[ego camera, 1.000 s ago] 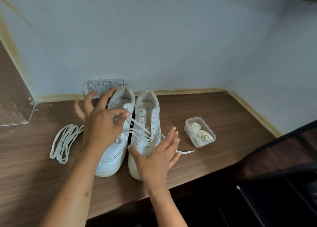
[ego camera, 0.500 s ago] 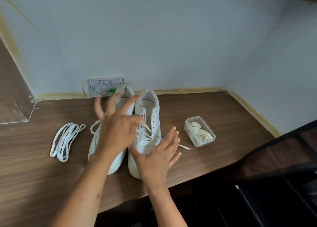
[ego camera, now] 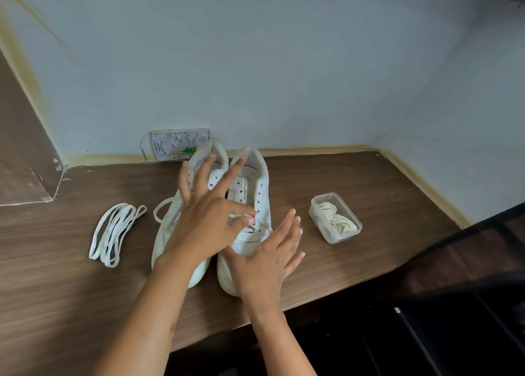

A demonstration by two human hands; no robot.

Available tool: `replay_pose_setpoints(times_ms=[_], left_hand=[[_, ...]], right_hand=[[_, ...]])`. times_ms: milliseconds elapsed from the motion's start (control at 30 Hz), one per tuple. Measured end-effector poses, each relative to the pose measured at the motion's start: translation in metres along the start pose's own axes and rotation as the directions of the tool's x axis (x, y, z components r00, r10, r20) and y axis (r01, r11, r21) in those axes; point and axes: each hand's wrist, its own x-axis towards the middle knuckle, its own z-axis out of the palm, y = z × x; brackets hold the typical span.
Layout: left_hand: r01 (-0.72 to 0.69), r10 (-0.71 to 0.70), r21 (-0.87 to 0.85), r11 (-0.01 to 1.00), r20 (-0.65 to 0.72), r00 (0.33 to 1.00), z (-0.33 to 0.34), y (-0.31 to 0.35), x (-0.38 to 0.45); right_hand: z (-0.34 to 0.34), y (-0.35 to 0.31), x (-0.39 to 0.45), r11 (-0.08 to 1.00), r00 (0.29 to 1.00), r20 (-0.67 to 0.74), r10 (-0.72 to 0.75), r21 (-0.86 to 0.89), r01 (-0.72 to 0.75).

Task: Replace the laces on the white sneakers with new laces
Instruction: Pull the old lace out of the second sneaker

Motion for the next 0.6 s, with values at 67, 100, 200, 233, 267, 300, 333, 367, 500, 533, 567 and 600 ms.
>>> replay_pose_setpoints(times_ms=[67, 100, 200, 233, 267, 300, 333, 367, 500, 533, 567, 600], left_hand=[[0.042, -0.043, 0.02, 0.999, 0.036, 0.998, 0.003, 0.002, 0.0], [0.054, -0.056, 0.041, 0.998, 0.037, 0.998, 0.003, 0.002, 0.0], [0.053, -0.057, 0.119, 0.991, 0.034, 0.998, 0.002, 0.005, 0.001], [0.05, -0.055, 0.141, 0.989, 0.032, 0.998, 0.003, 0.006, 0.0], [0.053, -0.059, 0.157, 0.986, 0.031, 0.998, 0.005, 0.006, 0.0], [0.058, -0.063, 0.163, 0.985, 0.027, 0.998, 0.007, 0.004, -0.001], [0.065, -0.069, 0.159, 0.985, 0.023, 0.997, 0.008, 0.003, -0.001], [0.064, -0.067, 0.147, 0.987, 0.017, 0.998, 0.009, 0.001, -0.001], [0.046, -0.028, 0.151, 0.987, -0.119, 0.992, 0.001, -0.003, 0.002], [0.094, -0.065, 0.14, 0.986, -0.201, 0.977, -0.005, -0.009, 0.003], [0.163, -0.124, 0.118, 0.98, -0.282, 0.951, -0.011, -0.019, 0.002], [0.235, -0.192, 0.09, 0.968, -0.339, 0.921, -0.017, -0.029, 0.001]], right_hand=[[0.0, 0.0, 0.0, 1.0, 1.0, -0.001, -0.006, 0.0, 0.006], [0.0, 0.0, 0.0, 1.0, 1.0, -0.004, -0.007, 0.0, 0.007], [0.001, 0.0, 0.001, 1.0, 1.0, -0.002, -0.004, -0.002, 0.004], [0.001, 0.0, 0.001, 1.0, 1.0, -0.002, -0.004, -0.004, 0.004], [0.001, 0.0, 0.0, 1.0, 1.0, -0.002, -0.003, -0.007, 0.003], [0.001, -0.001, 0.0, 1.0, 1.0, -0.003, -0.001, -0.008, 0.001], [0.001, -0.001, 0.0, 1.0, 1.0, -0.003, 0.001, -0.008, -0.001], [0.0, -0.001, 0.0, 1.0, 1.0, -0.002, 0.003, -0.009, -0.003], [-0.001, 0.0, 0.0, 1.0, 1.0, 0.005, 0.002, -0.015, -0.002], [-0.001, 0.0, 0.0, 1.0, 1.0, 0.01, 0.001, -0.019, -0.001], [-0.001, 0.0, 0.0, 1.0, 1.0, 0.014, 0.001, -0.022, 0.0], [-0.002, 0.0, 0.0, 1.0, 1.0, 0.019, 0.0, -0.024, 0.0]])
